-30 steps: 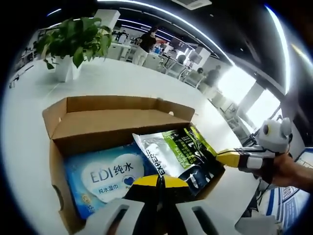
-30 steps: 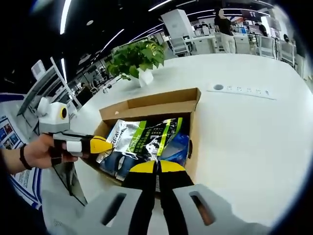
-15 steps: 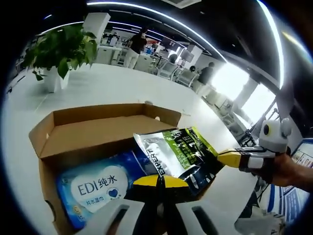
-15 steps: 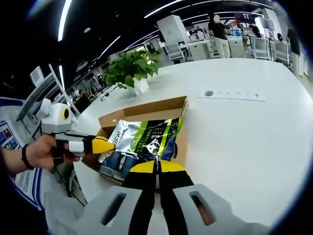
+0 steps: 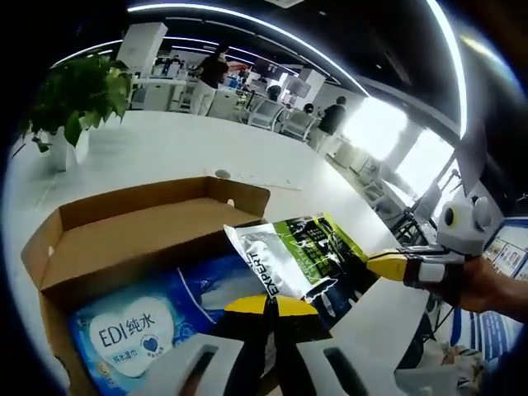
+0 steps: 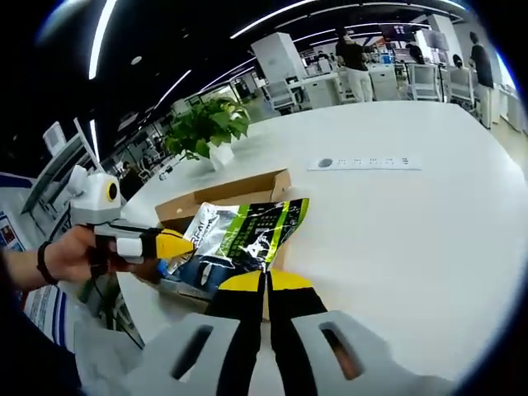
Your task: Operate the shoe box by opening the lid, removing the specified soft item, and placing it in the target area until the item is outside and the box remains undamaged.
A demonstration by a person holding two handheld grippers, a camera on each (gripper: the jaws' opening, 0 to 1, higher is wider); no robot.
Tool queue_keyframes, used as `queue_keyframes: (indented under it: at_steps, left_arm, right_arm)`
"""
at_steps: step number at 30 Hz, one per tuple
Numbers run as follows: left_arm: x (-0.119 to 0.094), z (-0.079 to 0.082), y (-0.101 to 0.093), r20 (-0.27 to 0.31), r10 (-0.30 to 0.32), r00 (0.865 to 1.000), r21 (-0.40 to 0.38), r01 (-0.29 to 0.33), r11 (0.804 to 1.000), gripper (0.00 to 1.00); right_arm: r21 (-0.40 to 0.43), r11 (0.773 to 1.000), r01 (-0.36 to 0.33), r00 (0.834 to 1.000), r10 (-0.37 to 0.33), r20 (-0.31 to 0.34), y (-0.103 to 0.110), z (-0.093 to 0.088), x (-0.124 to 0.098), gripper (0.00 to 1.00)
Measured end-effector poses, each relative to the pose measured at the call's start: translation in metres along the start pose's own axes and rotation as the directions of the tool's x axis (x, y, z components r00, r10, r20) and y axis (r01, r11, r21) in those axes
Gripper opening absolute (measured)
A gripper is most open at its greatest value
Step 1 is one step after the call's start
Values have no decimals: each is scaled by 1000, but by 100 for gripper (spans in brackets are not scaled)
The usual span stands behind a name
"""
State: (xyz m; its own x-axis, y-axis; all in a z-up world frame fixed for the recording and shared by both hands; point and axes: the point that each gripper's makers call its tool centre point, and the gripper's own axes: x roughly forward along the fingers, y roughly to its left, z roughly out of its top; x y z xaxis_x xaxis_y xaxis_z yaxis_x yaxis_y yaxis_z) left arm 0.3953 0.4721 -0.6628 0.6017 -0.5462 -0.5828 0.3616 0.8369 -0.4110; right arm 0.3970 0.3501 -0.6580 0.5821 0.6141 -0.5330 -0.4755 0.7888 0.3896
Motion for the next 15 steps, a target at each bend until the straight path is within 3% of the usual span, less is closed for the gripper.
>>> queue_keyframes:
  at_steps: [15]
  left_arm:
    - [32,-1,-46,-46,-59,997,60,61,996,0]
  right_arm:
    - [58,996,63,997,-65,29,-39,-11,-39,0]
